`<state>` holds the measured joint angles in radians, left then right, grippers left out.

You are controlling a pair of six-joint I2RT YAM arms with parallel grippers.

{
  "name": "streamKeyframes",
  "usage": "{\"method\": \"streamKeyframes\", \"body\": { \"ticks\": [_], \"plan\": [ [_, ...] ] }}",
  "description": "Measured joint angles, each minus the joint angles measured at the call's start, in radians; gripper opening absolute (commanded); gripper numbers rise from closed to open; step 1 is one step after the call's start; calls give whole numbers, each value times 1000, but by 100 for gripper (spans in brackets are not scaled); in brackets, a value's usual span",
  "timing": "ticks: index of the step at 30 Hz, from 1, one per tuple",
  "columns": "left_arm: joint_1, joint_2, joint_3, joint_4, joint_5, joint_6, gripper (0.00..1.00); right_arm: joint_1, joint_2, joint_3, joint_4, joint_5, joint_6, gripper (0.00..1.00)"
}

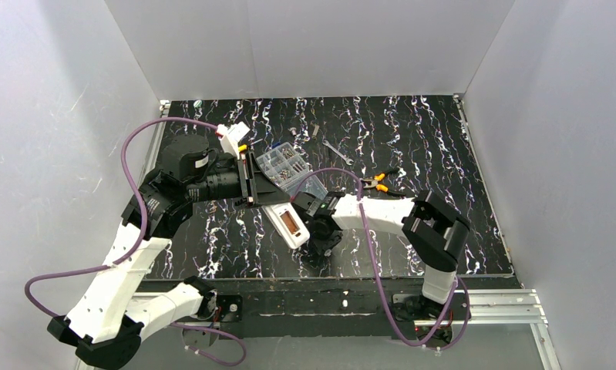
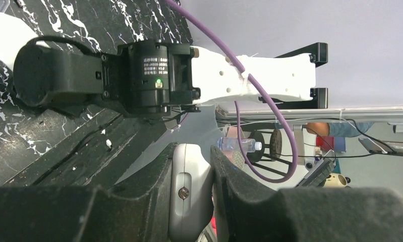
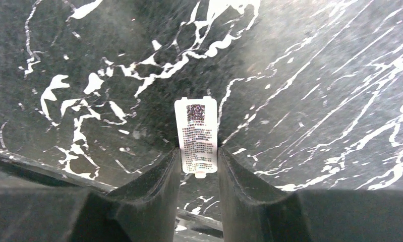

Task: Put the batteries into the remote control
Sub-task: Adjust the battery cover at the center of the board.

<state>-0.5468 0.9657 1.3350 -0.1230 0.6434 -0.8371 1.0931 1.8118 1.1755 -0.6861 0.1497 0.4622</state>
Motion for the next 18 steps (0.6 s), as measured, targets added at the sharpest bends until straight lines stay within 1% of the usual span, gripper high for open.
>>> {"method": "streamKeyframes", "body": {
  "ticks": [6,8,9,10,16,18],
  "plan": [
    [0,0,0,-21,-6,9,0,-61,0,0,2,1,-101,40],
    [0,0,0,-26,-8,12,0,-80,0,0,4,3,-124,46],
    [0,0,0,-27,-9,14,0,-87,0,0,5,5,-132,52],
    [0,0,0,-29,-9,15,0,-94,0,0,5,7,-141,56],
    [0,0,2,-40,-10,19,0,-111,-6,-3,4,11,-183,69],
    [0,1,7,-42,-11,19,0,-112,-12,-6,6,12,-190,71]
  ]
}}
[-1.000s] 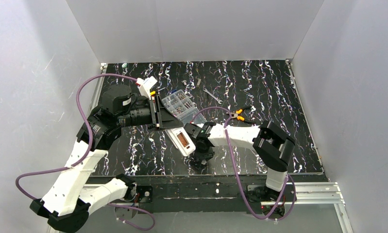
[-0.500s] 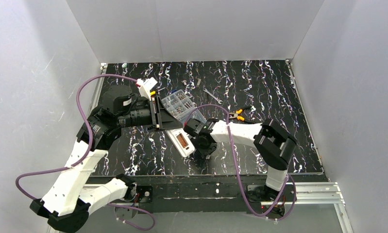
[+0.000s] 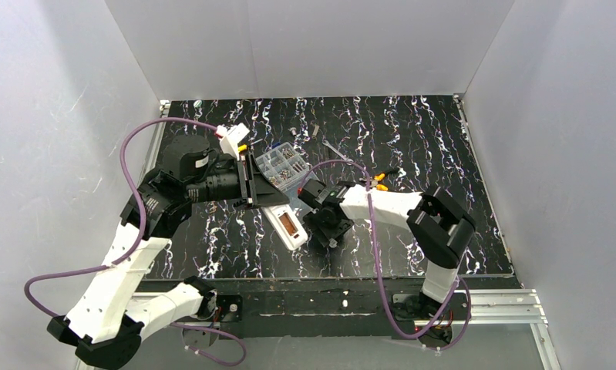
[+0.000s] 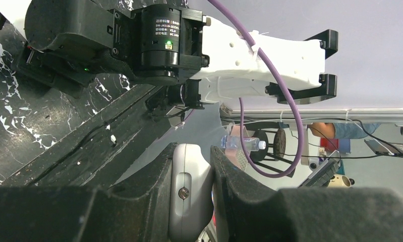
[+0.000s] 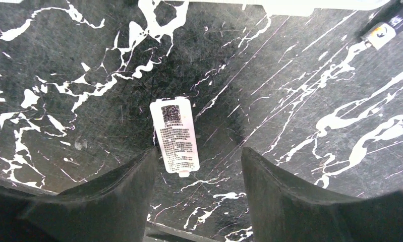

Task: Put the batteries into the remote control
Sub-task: Adjust the battery cover at the center of the board.

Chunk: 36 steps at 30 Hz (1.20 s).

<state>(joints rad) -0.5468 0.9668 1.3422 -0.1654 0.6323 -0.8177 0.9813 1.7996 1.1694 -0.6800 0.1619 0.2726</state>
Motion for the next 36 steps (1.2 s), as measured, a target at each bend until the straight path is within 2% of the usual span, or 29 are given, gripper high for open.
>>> {"method": "streamKeyframes", "body": {
  "ticks": [8,13,17,22,26,32,36],
  "plan": [
    [0,16,60,-7,-1,-1,0,-22,-69,48,0,-23,-1,73],
    [0,15,84,-24,-2,0,0,-67,-177,69,14,-47,10,69],
    [0,10,87,-47,-13,6,0,-167,-291,53,58,-63,22,64],
    [0,10,87,-64,-22,11,0,-352,-406,24,128,-63,32,63],
    [0,17,87,-79,-24,31,0,-391,-367,36,155,-67,-3,63],
    [0,72,113,-131,-24,96,0,-453,-185,106,161,-117,-33,63],
    [1,82,114,-167,-28,142,0,-496,-149,110,166,-125,-49,63]
  ]
}}
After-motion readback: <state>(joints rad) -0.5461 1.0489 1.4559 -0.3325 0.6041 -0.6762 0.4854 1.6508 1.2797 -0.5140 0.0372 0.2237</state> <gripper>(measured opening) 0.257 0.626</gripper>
